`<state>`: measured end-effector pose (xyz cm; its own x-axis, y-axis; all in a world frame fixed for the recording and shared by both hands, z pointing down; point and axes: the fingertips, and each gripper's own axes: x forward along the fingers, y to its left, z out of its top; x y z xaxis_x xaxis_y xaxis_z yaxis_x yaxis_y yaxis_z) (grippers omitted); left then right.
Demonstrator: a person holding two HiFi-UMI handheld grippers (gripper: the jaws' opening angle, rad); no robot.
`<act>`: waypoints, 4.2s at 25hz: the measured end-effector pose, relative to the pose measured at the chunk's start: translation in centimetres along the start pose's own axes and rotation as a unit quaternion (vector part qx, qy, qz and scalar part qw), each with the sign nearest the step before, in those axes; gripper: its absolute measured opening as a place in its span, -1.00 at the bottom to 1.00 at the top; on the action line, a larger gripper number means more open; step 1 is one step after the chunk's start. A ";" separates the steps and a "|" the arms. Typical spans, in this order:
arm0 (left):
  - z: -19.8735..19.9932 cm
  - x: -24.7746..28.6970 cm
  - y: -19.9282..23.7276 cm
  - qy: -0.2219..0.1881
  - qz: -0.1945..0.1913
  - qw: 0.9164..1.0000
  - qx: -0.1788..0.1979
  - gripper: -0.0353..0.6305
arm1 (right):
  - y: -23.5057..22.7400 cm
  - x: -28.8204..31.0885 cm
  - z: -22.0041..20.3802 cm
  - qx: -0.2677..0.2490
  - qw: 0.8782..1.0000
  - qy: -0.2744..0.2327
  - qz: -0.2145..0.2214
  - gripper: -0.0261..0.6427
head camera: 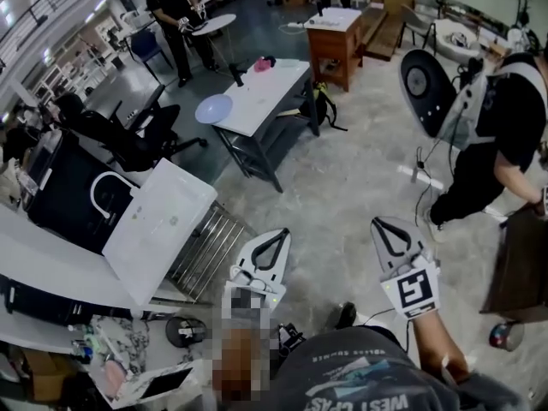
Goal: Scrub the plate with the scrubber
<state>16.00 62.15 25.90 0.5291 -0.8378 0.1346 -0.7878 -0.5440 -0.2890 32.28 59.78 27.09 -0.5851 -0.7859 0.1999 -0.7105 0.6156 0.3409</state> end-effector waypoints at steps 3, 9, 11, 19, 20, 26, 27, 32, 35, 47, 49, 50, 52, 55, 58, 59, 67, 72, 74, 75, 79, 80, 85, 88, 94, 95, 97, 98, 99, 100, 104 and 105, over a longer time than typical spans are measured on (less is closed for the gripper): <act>0.4 1.8 0.3 0.009 0.011 1.000 0.012 -0.89 | -2.3 1.1 -0.7 -0.004 1.000 -0.007 0.010 -0.83; 0.7 3.5 -0.6 0.038 0.013 0.999 0.026 -0.89 | -4.3 1.2 -2.5 0.031 0.999 -0.013 0.015 -0.83; 1.0 4.5 -0.5 0.038 0.012 0.999 0.036 -0.88 | -5.1 1.7 -2.6 0.032 0.999 -0.020 0.015 -0.83; 1.1 10.5 -2.4 0.035 -0.037 0.997 0.053 -0.88 | -8.9 1.7 -5.6 0.049 0.999 -0.001 -0.013 -0.83; 1.3 11.2 -2.4 0.029 -0.043 0.997 0.053 -0.88 | -9.3 1.7 -5.7 0.049 0.999 0.001 -0.017 -0.83; 2.2 14.3 -1.9 0.005 -0.062 0.997 0.049 -0.89 | -11.0 2.3 -6.0 0.048 0.998 0.010 -0.033 -0.83; 1.9 14.7 -1.6 0.005 -0.064 0.997 0.044 -0.89 | -11.2 2.7 -6.2 0.047 0.998 0.014 -0.034 -0.83; 0.2 17.1 0.2 0.010 -0.075 0.997 0.030 -0.89 | -12.2 5.4 -6.8 0.043 0.998 0.035 -0.033 -0.83; -0.2 18.3 2.5 0.006 -0.070 0.997 0.020 -0.89 | -12.7 7.7 -6.6 0.039 0.998 0.042 -0.028 -0.83; -2.6 22.2 14.1 -0.013 -0.066 0.998 -0.003 -0.88 | -14.2 19.0 -3.4 0.014 0.998 0.059 -0.029 -0.83; -3.4 23.0 16.1 -0.016 -0.068 0.998 -0.006 -0.88 | -14.6 21.1 -2.9 0.007 0.998 0.061 -0.031 -0.83; -3.7 23.4 17.0 -0.018 -0.068 0.997 -0.007 -0.88 | -14.8 22.0 -2.5 0.003 0.998 0.061 -0.032 -0.83; -4.5 23.9 18.6 -0.020 -0.070 0.997 -0.011 -0.89 | -15.1 23.7 -1.8 -0.001 0.997 0.061 -0.036 -0.83; -4.9 24.3 20.4 -0.031 -0.072 0.997 -0.015 -0.89 | -15.1 25.7 -0.7 -0.005 0.997 0.061 -0.038 -0.83; -5.4 24.4 21.9 -0.041 -0.066 0.997 -0.025 -0.89 | -14.9 27.6 -0.1 -0.018 0.997 0.066 -0.028 -0.83; -5.8 24.5 22.5 -0.040 -0.062 0.997 -0.034 -0.88 | -14.9 28.3 0.0 -0.022 0.997 0.068 -0.024 -0.83; -7.4 27.4 25.4 -0.024 -0.033 0.997 -0.073 -0.89 | -18.4 32.6 1.3 -0.038 0.998 0.057 -0.004 -0.83; -6.8 31.0 27.1 -0.003 -0.011 0.998 -0.062 -0.88 | -21.5 36.4 0.2 -0.031 0.998 0.042 0.025 -0.83; -6.6 33.2 27.8 0.006 -0.004 0.998 -0.056 -0.89 | -23.6 37.9 -0.4 -0.025 0.999 0.035 0.032 -0.83; -6.4 34.4 28.0 0.010 -0.001 0.999 -0.052 -0.89 | -24.7 38.5 -0.7 -0.022 0.999 0.032 0.035 -0.83; -5.0 39.6 28.4 0.012 0.011 0.999 -0.042 -0.89 | -29.6 40.6 -2.6 -0.013 0.998 0.029 0.047 -0.83; -4.7 40.9 28.4 0.012 0.014 0.999 -0.041 -0.89 | -30.8 41.2 -3.1 -0.013 0.998 0.029 0.050 -0.83; -3.8 46.2 28.3 0.019 0.025 0.999 -0.035 -0.88 | -35.1 43.7 -4.5 -0.013 0.997 0.019 0.072 -0.83; -3.6 48.1 28.6 0.030 0.036 0.998 -0.030 -0.89 | -37.1 45.0 -5.1 -0.009 0.997 0.010 0.081 -0.83; -3.7 50.3 28.7 0.055 0.043 0.997 -0.017 -0.88 | -38.8 46.8 -6.5 0.022 0.996 -0.003 0.091 -0.83; -3.8 50.6 28.9 0.058 0.045 0.997 -0.017 -0.88 | -38.9 47.1 -6.8 0.028 0.995 -0.005 0.092 -0.83; -4.1 51.2 29.2 0.064 0.047 0.997 -0.019 -0.88 | -38.9 47.9 -7.5 0.036 0.995 -0.001 0.097 -0.83; -4.3 51.4 29.3 0.066 0.047 0.997 -0.019 -0.89 | -38.9 48.3 -7.9 0.037 0.994 0.001 0.100 -0.83; -4.6 51.7 29.5 0.069 0.046 0.996 -0.019 -0.89 | -38.8 48.7 -8.1 0.039 0.994 0.002 0.102 -0.83; -4.9 52.1 29.8 0.072 0.044 0.996 -0.020 -0.89 | -38.8 49.2 -8.3 0.040 0.994 0.004 0.104 -0.83; -6.1 54.2 31.5 0.073 0.034 0.996 -0.027 -0.88 | -39.9 51.3 -9.2 0.034 0.994 0.022 0.101 -0.83; -6.3 54.9 32.0 0.070 0.031 0.997 -0.029 -0.89 | -40.3 51.8 -9.4 0.033 0.995 0.025 0.096 -0.83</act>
<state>17.85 -1.51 30.00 0.4325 -0.8662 0.2503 -0.8365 -0.4891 -0.2471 34.30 -6.31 32.28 -0.6942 -0.6538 0.3010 -0.6116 0.7563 0.2320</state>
